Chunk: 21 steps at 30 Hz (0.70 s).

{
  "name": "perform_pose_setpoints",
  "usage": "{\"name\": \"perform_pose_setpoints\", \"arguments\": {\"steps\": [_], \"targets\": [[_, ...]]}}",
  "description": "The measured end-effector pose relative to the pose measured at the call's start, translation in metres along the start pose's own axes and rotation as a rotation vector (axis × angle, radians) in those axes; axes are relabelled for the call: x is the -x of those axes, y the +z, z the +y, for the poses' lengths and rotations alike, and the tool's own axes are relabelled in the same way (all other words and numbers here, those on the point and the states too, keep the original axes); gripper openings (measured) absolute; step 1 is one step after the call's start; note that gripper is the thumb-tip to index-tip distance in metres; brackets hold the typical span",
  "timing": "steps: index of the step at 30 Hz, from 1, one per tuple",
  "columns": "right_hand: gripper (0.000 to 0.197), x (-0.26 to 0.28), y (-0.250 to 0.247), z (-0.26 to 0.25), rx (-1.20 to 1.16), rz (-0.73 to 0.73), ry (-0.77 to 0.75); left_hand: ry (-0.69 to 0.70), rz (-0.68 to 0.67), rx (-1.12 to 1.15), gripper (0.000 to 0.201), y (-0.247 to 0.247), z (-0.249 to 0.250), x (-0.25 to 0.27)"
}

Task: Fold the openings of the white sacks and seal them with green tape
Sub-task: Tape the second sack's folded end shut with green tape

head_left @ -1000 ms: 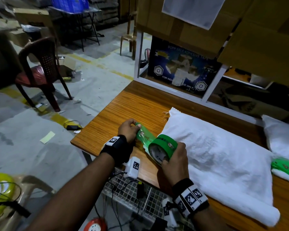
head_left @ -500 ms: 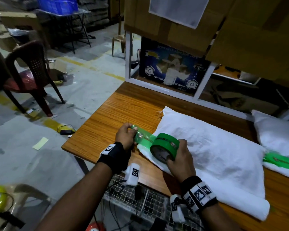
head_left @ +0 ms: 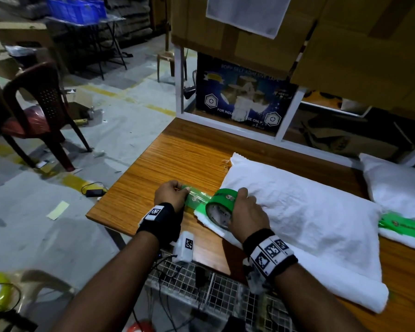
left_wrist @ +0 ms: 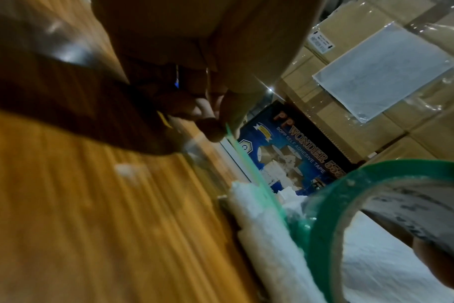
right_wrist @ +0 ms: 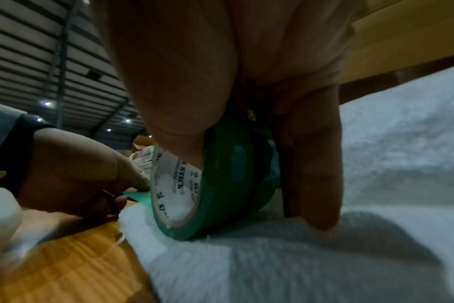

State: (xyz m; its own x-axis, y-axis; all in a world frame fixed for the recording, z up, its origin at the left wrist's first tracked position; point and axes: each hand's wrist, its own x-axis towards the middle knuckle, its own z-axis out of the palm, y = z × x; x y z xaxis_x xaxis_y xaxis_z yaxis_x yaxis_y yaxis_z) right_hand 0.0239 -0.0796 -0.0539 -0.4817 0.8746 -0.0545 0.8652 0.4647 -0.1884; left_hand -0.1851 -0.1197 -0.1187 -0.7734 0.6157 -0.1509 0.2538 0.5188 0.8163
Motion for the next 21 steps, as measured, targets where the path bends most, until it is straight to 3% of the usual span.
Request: {"name": "perform_pose_setpoints", "arguments": {"steps": [6,9,10,12,15,16,18,21], "targets": [[0.05,-0.017,-0.008,-0.011,0.026,-0.088,0.011,-0.079,0.008,-0.095,0.024,-0.008,0.01,0.002],[0.053,-0.02,-0.007,-0.014,0.03,-0.1,0.015,-0.14,0.178,-0.029,0.058,-0.024,0.017,0.003],[0.053,-0.02,-0.007,-0.015,0.022,-0.104,0.018,-0.08,0.218,-0.049,0.059,-0.033,0.02,0.005],[0.054,-0.021,-0.006,-0.016,0.0,-0.111,0.022,0.164,0.217,-0.149,0.039,-0.043,0.023,0.013],[0.056,-0.022,-0.007,-0.014,-0.036,-0.125,0.026,0.548,-0.137,-0.355,0.028,-0.035,0.016,0.041],[0.056,-0.022,-0.007,-0.012,-0.043,-0.123,0.024,0.583,-0.261,-0.424,0.033,-0.028,0.011,0.05],[0.053,-0.019,-0.006,-0.006,-0.048,-0.108,0.011,0.584,-0.372,-0.547,0.047,-0.017,-0.002,0.059],[0.051,-0.011,-0.002,0.006,-0.103,-0.058,-0.017,0.656,-0.313,-0.69,0.047,-0.01,-0.008,0.065]]}}
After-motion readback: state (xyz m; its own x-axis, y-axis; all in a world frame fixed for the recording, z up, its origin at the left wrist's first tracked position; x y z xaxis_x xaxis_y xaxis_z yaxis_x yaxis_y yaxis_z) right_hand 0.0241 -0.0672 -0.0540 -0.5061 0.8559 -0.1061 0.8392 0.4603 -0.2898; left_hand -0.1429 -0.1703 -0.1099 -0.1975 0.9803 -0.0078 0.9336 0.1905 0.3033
